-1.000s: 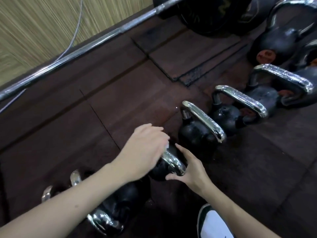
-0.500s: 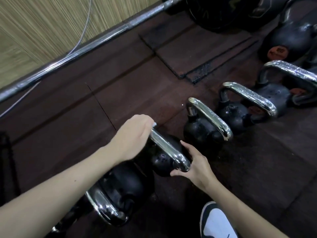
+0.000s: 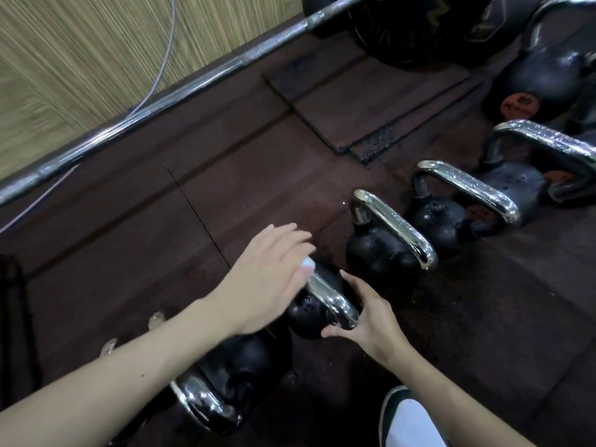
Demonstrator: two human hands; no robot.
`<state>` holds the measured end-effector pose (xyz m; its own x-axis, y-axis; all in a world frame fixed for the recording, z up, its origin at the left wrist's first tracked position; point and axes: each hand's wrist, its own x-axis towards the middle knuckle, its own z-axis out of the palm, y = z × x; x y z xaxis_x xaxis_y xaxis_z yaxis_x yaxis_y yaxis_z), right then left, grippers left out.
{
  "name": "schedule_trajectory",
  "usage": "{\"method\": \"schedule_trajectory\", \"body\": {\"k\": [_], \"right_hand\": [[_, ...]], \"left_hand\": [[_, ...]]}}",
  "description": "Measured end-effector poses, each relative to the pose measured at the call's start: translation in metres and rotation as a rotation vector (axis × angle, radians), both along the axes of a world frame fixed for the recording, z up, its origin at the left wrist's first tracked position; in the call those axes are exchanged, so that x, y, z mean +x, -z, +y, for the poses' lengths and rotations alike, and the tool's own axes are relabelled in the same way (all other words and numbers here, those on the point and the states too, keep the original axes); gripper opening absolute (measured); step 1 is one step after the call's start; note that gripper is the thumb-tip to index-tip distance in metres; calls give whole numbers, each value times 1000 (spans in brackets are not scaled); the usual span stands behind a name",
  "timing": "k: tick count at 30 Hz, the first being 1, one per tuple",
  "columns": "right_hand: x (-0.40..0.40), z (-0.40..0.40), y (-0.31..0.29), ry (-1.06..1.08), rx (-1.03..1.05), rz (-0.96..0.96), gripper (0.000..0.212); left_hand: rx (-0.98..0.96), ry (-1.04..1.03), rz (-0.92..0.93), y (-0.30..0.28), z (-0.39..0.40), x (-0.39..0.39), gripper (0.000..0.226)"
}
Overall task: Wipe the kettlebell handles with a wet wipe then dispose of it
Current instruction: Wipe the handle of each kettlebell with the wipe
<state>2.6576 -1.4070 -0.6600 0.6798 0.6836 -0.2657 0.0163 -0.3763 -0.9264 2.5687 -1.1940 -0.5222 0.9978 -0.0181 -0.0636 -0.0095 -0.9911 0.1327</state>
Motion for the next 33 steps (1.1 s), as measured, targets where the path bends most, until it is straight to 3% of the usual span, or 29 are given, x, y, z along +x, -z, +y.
{"method": "schedule_trajectory", "body": {"k": [3, 5, 11, 16, 22, 29, 33], "right_hand": [[-1, 0, -1, -11, -39, -49, 122], [-1, 1, -2, -8, -46, -55, 119], [0, 3, -1, 16, 7, 31, 121], [-1, 2, 2, 2, -22, -33, 121], [-1, 2, -3, 15, -6, 0, 124], [-1, 1, -2, 7, -19, -41, 119], [0, 2, 0, 13, -37, -36, 124]], "left_hand": [[105, 312, 1, -2, -28, -15, 56], [118, 391, 18, -3, -21, -18, 58], [117, 102, -35, -1, 23, -12, 57], [191, 397, -46, 6, -18, -29, 62], [131, 118, -34, 3, 29, -19, 57], [181, 389, -98, 7, -25, -16, 58], [137, 323, -99, 7, 8, -7, 55]]}}
